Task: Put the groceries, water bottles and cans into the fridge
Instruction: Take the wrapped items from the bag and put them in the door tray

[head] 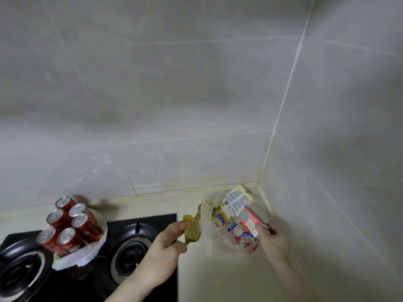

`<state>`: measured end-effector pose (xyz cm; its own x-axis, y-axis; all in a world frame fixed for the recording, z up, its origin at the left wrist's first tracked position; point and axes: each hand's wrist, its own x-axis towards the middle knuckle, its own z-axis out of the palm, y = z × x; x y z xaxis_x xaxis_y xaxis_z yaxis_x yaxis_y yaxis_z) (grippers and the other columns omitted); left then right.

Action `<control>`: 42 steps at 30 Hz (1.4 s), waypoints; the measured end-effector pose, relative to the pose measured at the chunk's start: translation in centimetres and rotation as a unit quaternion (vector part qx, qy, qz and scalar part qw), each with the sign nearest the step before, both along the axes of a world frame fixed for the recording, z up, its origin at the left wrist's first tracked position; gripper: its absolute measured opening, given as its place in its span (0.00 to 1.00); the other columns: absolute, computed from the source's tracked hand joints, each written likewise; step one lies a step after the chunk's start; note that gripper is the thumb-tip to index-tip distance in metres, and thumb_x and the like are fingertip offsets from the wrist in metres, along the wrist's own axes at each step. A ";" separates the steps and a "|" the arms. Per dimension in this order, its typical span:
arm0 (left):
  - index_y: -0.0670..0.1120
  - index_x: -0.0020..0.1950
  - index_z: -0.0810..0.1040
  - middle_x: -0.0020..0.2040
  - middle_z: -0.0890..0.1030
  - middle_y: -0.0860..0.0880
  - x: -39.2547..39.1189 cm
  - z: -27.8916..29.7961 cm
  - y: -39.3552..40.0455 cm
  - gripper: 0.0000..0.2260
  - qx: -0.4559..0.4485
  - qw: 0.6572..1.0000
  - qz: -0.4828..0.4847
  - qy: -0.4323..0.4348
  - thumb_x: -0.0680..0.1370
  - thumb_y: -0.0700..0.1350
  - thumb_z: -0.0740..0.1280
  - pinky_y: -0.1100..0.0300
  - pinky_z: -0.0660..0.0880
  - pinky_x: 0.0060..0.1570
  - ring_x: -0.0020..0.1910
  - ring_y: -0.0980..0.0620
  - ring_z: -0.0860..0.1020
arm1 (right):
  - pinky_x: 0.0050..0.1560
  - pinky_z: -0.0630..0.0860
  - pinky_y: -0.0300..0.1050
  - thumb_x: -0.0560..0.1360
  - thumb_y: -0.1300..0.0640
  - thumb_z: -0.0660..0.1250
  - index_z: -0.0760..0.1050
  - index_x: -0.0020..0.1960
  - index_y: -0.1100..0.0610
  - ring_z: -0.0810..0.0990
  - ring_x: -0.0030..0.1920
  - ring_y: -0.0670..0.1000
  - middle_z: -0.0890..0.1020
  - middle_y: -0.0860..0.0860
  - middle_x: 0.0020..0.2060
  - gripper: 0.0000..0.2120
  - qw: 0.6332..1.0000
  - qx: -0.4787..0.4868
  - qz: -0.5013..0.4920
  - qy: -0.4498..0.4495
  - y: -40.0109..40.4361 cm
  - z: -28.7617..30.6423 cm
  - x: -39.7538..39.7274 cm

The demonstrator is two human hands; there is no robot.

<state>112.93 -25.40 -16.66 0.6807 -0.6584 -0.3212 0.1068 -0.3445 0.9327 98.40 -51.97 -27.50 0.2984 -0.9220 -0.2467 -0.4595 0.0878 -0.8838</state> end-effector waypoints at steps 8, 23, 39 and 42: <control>0.45 0.64 0.79 0.58 0.85 0.55 2.5 -0.1 4.1 0.25 -0.045 0.999 -0.030 0.005 0.66 0.34 0.66 0.54 0.73 0.64 0.61 0.56 0.81 | 0.48 0.84 0.48 0.71 0.59 0.77 0.79 0.50 0.48 0.87 0.45 0.48 0.86 0.47 0.47 0.12 0.996 -0.040 0.036 -0.076 7.6 3.7 0.3; 0.52 0.62 0.82 0.61 0.83 0.62 2.5 1.1 10.7 0.23 -0.086 0.943 -0.320 -0.018 0.75 0.28 0.66 0.65 0.72 0.63 0.64 0.63 0.78 | 0.45 0.78 0.34 0.69 0.55 0.81 0.80 0.53 0.43 0.82 0.47 0.38 0.84 0.35 0.45 0.17 0.983 -0.120 -0.128 -0.061 28.6 12.1 -8.6; 0.60 0.60 0.83 0.64 0.79 0.66 -31.7 6.2 10.1 0.25 -0.158 0.764 -0.625 0.023 0.67 0.40 0.66 0.55 0.69 0.66 0.65 0.65 0.76 | 0.47 0.80 0.39 0.68 0.53 0.80 0.80 0.60 0.41 0.78 0.58 0.37 0.79 0.35 0.59 0.22 0.919 -0.193 -0.342 0.039 48.2 19.5 -43.3; 0.67 0.54 0.84 0.63 0.80 0.66 -39.1 7.1 11.3 0.25 -0.164 0.728 -0.664 0.045 0.66 0.40 0.66 0.56 0.70 0.63 0.64 0.65 0.77 | 0.49 0.82 0.41 0.68 0.52 0.80 0.80 0.59 0.42 0.79 0.58 0.38 0.80 0.35 0.58 0.21 0.897 -0.200 -0.392 0.049 52.0 20.3 -48.9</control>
<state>73.85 -14.05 -9.57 -0.6408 -0.7677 -0.0019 -0.0510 0.0400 0.9979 49.50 0.04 -7.19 -0.4854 -0.8594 0.1606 -0.4724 0.1032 -0.8753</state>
